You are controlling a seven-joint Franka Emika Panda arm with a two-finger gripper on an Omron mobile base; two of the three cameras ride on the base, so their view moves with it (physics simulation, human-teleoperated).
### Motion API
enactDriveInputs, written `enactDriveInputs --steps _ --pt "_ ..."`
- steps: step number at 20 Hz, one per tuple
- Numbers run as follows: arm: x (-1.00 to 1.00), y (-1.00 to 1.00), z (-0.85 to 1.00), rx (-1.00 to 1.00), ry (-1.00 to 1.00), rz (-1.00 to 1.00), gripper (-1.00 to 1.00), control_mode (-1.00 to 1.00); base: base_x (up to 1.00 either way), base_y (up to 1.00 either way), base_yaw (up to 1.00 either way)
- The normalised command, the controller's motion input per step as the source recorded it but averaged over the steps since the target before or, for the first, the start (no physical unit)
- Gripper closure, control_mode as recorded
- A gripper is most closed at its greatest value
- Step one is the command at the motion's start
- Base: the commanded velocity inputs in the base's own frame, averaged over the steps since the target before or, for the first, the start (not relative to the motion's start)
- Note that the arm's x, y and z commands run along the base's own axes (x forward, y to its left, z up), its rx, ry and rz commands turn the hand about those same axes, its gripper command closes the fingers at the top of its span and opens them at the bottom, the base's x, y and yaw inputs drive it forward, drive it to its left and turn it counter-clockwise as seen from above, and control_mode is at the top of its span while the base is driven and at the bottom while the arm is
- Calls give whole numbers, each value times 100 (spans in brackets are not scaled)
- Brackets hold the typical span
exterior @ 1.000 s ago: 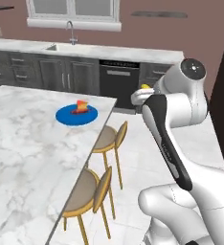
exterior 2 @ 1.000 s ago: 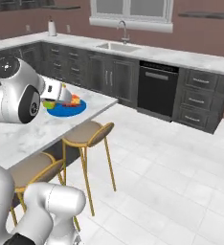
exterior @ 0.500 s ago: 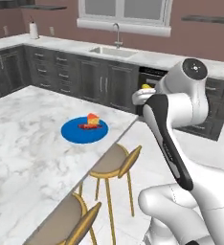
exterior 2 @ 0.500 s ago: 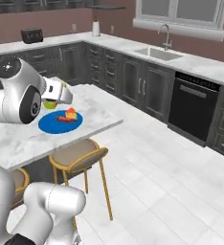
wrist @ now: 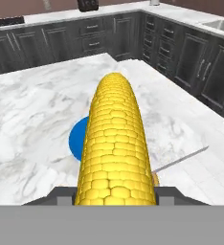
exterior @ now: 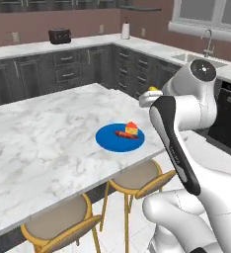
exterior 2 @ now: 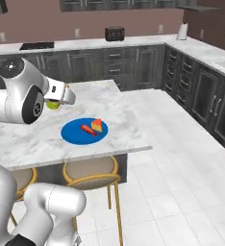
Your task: Take the cheese, fish, and corn from the fridge and place them on the plate on the dining counter to create an appetizer plate.
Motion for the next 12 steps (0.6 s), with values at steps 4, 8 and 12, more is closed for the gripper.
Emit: enactDriveInputs --steps 4,8,12 --pt "0 0 0 0 0 0 100 100 100 -25 68" --pt "0 0 0 0 0 0 100 100 100 -24 53" --pt "0 0 0 0 0 0 100 100 91 -4 31"
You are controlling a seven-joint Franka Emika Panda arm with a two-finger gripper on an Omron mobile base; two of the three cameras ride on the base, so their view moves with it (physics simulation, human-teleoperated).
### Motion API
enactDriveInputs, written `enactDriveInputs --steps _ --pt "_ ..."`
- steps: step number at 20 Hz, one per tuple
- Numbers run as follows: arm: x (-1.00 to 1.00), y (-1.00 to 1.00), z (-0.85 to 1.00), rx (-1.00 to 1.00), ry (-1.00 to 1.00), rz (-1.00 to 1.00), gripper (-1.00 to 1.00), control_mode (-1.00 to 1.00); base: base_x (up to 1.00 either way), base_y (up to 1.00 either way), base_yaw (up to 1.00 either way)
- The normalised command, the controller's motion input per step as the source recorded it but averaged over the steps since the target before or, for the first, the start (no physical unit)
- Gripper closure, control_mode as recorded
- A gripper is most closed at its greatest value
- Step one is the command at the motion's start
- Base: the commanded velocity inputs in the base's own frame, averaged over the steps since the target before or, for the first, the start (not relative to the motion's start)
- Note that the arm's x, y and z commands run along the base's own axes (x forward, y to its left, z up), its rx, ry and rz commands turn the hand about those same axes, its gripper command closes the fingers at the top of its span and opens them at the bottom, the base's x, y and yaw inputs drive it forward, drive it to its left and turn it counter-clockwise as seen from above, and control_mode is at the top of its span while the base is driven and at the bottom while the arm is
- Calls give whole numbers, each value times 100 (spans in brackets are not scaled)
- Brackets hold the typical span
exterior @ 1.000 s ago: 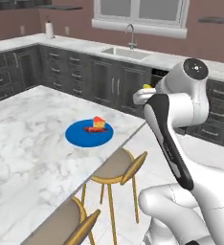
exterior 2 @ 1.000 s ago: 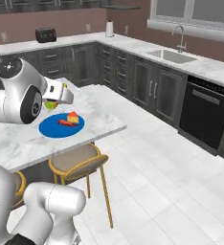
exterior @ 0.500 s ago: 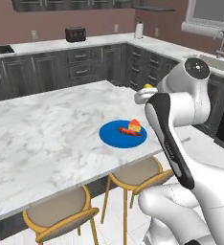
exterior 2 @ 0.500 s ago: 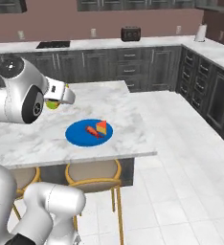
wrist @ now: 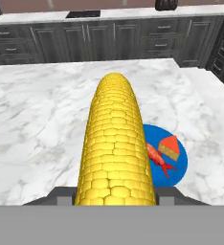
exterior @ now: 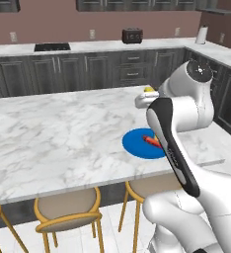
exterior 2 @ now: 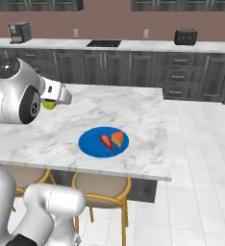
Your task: Take the cheese, fish, and corn from the fridge and place them on the plate on the dining counter to create an appetizer plate.
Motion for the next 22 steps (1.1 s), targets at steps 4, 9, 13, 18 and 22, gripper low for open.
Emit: enactDriveInputs --steps 4,9,13,18,22 --pt "39 0 -36 0 1 -3 100 -100 0 0 0" --pt "37 0 -41 0 21 -23 100 -100 0 0 0" --pt "26 -18 -57 7 31 -18 100 -100 0 0 0" --pt "24 -29 -45 23 40 0 100 -100 0 0 0" --pt "36 -10 -37 9 10 0 100 -100 0 0 0"
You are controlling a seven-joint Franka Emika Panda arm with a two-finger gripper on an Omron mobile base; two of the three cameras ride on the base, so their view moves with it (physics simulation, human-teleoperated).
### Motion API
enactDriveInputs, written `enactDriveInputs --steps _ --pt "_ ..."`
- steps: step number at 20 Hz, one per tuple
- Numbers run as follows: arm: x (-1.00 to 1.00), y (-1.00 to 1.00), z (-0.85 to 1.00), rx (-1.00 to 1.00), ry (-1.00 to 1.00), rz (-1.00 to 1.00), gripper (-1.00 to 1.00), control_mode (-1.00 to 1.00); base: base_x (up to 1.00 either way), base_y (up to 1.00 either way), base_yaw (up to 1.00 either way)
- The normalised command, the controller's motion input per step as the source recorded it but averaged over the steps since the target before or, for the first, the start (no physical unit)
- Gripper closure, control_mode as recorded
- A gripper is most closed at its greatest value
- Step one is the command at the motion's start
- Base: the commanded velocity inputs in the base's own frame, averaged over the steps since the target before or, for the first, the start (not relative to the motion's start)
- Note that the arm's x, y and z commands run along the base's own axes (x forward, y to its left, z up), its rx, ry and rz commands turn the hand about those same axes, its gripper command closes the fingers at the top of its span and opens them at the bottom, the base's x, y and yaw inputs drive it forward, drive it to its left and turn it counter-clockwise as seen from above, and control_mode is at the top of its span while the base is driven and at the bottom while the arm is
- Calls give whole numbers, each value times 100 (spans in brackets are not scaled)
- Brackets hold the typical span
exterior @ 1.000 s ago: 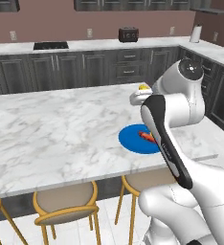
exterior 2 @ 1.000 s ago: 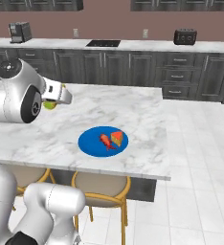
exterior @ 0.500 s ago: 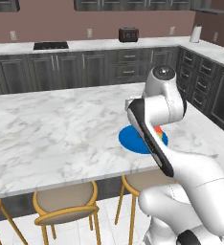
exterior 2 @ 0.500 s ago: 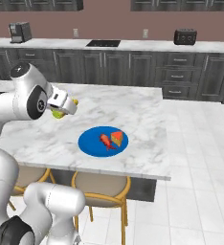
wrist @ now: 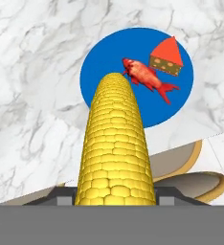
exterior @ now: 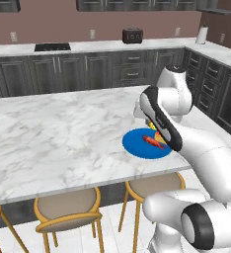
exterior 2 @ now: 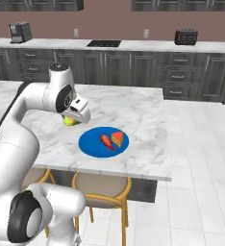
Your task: Take the cheese, fish, and corn from the fridge and place them on the plate on the dining counter to create an appetizer plate.
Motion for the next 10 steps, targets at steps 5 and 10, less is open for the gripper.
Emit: enactDriveInputs --steps 5,10 --pt "35 -1 -46 0 0 0 100 -100 0 0 0" --pt "46 -9 -56 0 0 0 100 -100 0 0 0"
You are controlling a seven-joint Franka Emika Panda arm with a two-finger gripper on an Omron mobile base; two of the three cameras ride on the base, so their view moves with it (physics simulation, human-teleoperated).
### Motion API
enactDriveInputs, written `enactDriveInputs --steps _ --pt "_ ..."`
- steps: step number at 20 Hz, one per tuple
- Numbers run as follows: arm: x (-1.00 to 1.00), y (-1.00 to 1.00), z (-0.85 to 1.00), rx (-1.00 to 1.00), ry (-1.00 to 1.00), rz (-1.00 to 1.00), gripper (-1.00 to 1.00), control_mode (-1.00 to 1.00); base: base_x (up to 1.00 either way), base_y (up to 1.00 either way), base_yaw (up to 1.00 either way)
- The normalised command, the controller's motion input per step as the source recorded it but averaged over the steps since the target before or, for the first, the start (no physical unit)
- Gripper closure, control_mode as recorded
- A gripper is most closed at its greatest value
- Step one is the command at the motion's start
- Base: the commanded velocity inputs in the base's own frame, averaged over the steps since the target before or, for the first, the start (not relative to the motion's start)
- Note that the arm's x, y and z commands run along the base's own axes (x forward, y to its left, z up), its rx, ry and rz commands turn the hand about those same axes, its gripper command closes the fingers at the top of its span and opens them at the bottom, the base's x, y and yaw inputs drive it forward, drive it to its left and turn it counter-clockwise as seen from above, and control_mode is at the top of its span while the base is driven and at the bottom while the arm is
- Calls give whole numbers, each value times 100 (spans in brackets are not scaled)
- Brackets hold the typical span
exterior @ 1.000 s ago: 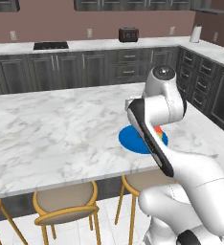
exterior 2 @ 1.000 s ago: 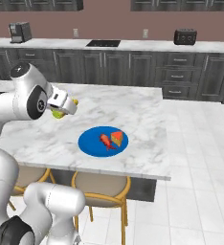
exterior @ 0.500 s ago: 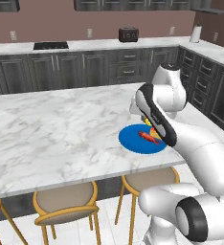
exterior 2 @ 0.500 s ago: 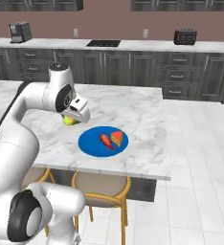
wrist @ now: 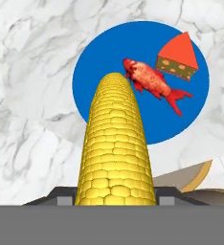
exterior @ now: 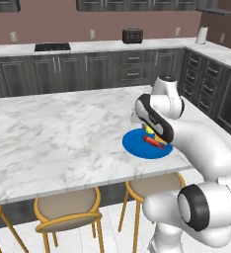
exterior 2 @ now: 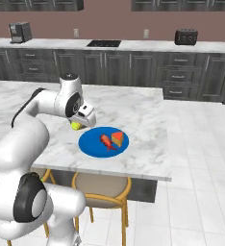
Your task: Take the cheese, fish, and corn from the fridge and place them on the plate on the dining counter to create an appetizer plate.
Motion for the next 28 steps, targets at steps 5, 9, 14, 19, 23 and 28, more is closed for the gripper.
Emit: enactDriveInputs --steps 5,9,14,19,23,28 --pt "51 -8 -57 0 0 0 100 -100 0 0 0" --pt "56 -1 -55 0 0 0 100 -100 0 0 0" --pt "48 -1 -49 0 0 0 100 -100 0 0 0" --pt "37 -6 -43 0 0 1 100 -100 0 0 0" --pt "34 -8 -46 0 0 1 100 -100 0 0 0" --pt "17 0 -27 0 -3 1 -100 -100 0 0 0"
